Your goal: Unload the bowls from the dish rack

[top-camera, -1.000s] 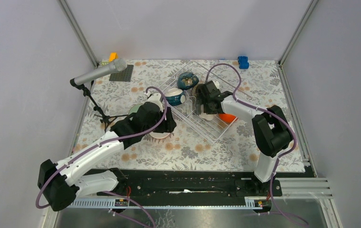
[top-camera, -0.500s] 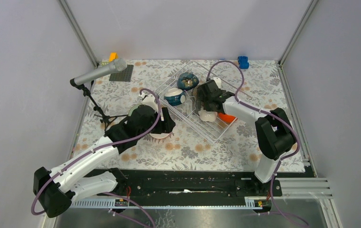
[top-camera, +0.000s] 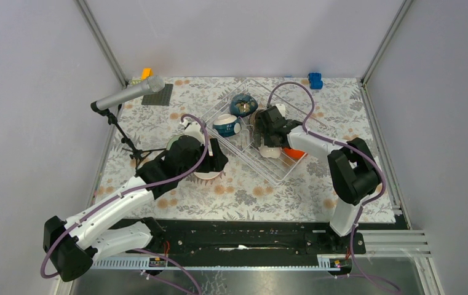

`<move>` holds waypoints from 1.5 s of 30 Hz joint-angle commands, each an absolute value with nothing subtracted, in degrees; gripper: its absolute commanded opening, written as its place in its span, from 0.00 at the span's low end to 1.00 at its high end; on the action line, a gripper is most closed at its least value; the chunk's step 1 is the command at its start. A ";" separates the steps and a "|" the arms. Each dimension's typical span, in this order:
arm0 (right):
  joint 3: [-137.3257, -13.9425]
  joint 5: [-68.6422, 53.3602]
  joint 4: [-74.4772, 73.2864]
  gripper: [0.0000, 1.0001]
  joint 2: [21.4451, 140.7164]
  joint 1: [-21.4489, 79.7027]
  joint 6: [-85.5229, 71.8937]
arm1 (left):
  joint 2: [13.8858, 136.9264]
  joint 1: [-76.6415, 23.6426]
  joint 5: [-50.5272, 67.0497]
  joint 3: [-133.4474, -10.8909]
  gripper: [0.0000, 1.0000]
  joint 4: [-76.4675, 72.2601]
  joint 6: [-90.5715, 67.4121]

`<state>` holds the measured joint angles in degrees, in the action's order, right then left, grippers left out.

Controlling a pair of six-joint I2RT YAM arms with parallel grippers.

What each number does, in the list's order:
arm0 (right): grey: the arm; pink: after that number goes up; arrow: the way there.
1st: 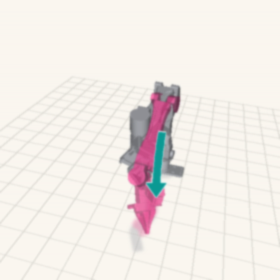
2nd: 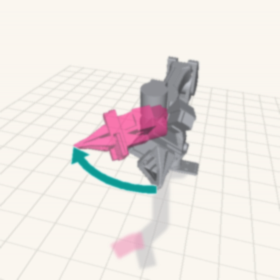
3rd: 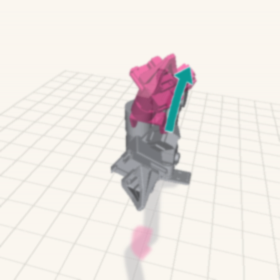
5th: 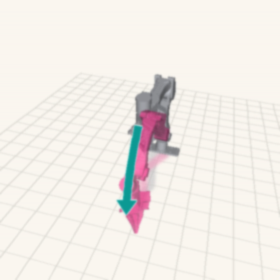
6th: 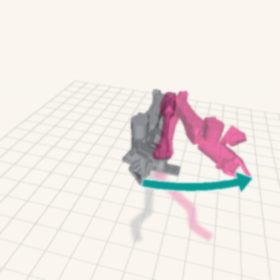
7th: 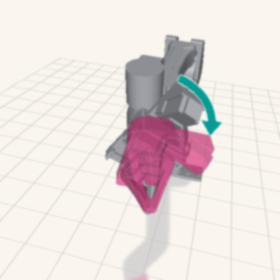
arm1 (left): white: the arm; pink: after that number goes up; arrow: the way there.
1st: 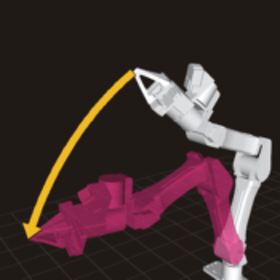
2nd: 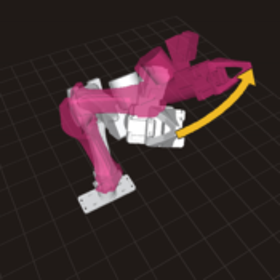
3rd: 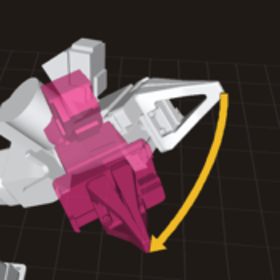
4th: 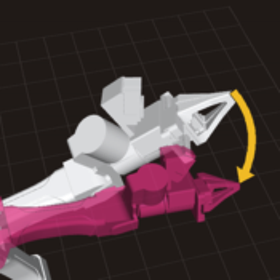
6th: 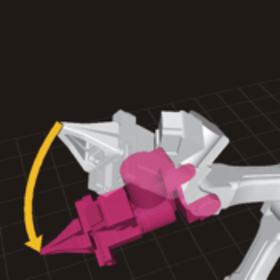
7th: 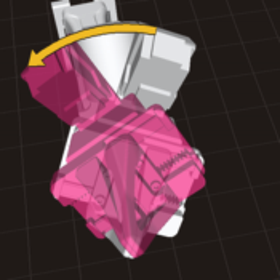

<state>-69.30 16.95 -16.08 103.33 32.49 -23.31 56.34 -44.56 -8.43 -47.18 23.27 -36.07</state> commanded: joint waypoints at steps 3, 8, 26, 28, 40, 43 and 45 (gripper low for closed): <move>-67.06 16.28 -17.63 0.99 98.29 32.80 -23.30 | 55.54 -44.33 -9.30 -45.78 0.74 18.99 -36.66; -66.88 15.01 -17.67 0.99 92.60 32.79 -23.30 | 55.86 -44.27 -8.39 -45.10 0.74 17.99 -36.98; -72.02 19.86 -26.17 0.99 98.54 32.71 -23.30 | 54.70 -43.20 -4.48 -44.53 0.75 15.59 -38.22; -71.01 19.77 -24.97 0.99 98.76 32.81 -23.30 | 54.70 -43.07 -4.42 -44.39 0.75 15.48 -38.23; -70.04 15.24 -21.03 0.99 103.70 32.82 -23.30 | 55.48 -42.49 -3.96 -44.17 0.76 15.08 -37.97; -69.39 14.92 -20.24 0.99 103.44 32.82 -23.30 | 55.36 -42.28 -3.87 -44.14 0.76 15.20 -37.93; -69.18 14.77 -19.74 0.99 103.22 32.80 -23.30 | 55.36 -42.14 -3.82 -44.10 0.76 15.25 -37.82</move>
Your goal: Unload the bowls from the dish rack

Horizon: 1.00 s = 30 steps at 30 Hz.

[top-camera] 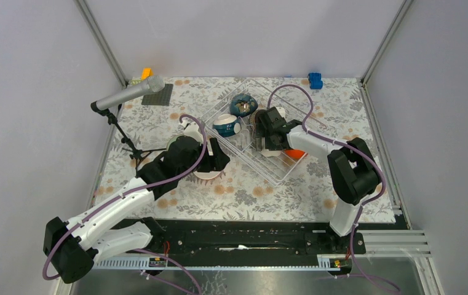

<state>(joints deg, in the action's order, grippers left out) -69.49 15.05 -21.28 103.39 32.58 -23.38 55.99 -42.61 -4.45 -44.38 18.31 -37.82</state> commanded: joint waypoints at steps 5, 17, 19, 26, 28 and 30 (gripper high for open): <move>-69.18 14.58 -19.25 0.99 102.85 32.83 -23.30 | 55.32 -41.88 -3.53 -43.95 0.76 15.21 -37.93; -68.40 14.07 -18.52 0.99 100.60 32.84 -23.30 | 54.54 -41.57 -3.25 -44.01 0.76 15.62 -38.07; -67.94 13.93 -18.10 0.99 100.11 32.79 -23.30 | 53.82 -41.56 -3.40 -43.59 0.76 15.72 -38.16; -64.99 12.64 -14.65 0.99 97.79 32.84 -23.30 | 52.94 -41.41 -3.91 -42.90 0.76 15.87 -37.95; -64.07 12.36 -13.24 0.99 96.91 32.78 -23.30 | 53.10 -41.39 -4.11 -43.03 0.76 15.84 -37.88; -62.77 11.94 -11.27 0.99 96.01 32.87 -23.30 | 53.26 -41.33 -4.21 -43.07 0.76 15.80 -37.84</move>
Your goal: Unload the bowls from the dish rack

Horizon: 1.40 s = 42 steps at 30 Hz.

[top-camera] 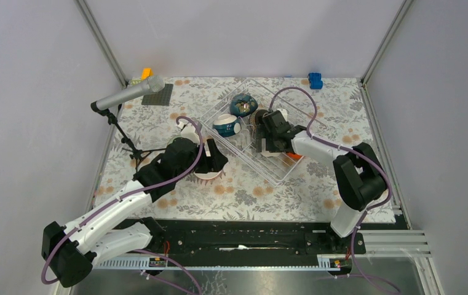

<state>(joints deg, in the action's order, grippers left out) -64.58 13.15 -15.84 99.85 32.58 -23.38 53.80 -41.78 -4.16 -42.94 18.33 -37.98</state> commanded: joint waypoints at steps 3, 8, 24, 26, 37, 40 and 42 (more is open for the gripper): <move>-60.91 11.86 -9.08 0.99 94.45 32.79 -23.30 | 53.73 -41.24 -4.30 -43.39 0.76 15.73 -37.63; -60.34 11.55 -8.68 0.99 93.93 32.80 -23.30 | 53.86 -41.22 -4.50 -43.78 0.75 15.56 -37.71; -50.48 4.96 -2.47 0.00 75.92 32.83 -20.92 | 52.26 -41.09 -5.17 -42.66 0.75 15.18 -37.46; -49.07 3.65 -1.04 0.00 74.01 32.85 -19.46 | 52.34 -41.11 -4.87 -42.34 0.75 14.48 -37.37; -45.12 -4.60 3.43 0.00 68.07 32.83 -17.54 | 52.85 -41.13 -3.08 -41.89 0.75 12.57 -36.93; -42.17 -16.41 9.92 0.02 65.57 32.83 -15.16 | 52.43 -41.10 -2.41 -40.94 0.75 11.18 -36.66; -40.01 -24.67 15.04 0.07 63.88 32.81 -14.68 | 52.36 -41.11 -1.78 -40.28 0.75 10.01 -36.50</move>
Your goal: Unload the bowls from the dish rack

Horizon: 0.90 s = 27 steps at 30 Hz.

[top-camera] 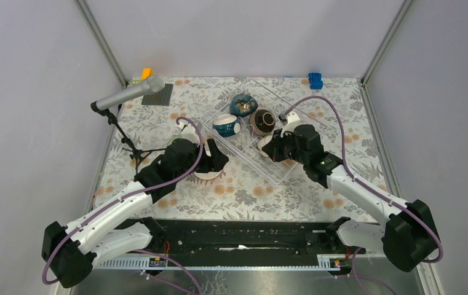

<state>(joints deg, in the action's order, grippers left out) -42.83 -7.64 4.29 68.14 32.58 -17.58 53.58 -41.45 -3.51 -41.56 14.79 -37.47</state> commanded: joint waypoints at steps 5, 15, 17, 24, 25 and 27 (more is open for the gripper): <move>-32.47 -27.80 28.86 0.24 60.40 32.81 -13.27 | 52.85 -41.12 -0.47 -39.78 0.75 7.85 -36.06; -34.85 -17.50 19.41 0.84 61.38 32.82 -9.61 | 52.88 -41.13 -1.01 -38.68 0.75 5.53 -34.52; -34.43 -10.75 19.43 0.99 61.39 32.82 -13.30 | 52.60 -41.12 -1.18 -38.36 0.75 4.84 -34.39; -42.30 12.40 3.35 1.00 67.38 32.71 -29.60 | 51.86 -41.11 -3.27 -38.28 0.75 5.32 -33.50; -45.76 14.26 -2.63 1.00 69.43 32.76 -31.88 | 51.86 -41.13 -3.46 -38.36 0.75 5.55 -33.36; -51.07 14.65 -9.88 1.00 73.58 32.79 -34.51 | 51.77 -41.11 -3.83 -38.41 0.75 5.78 -33.22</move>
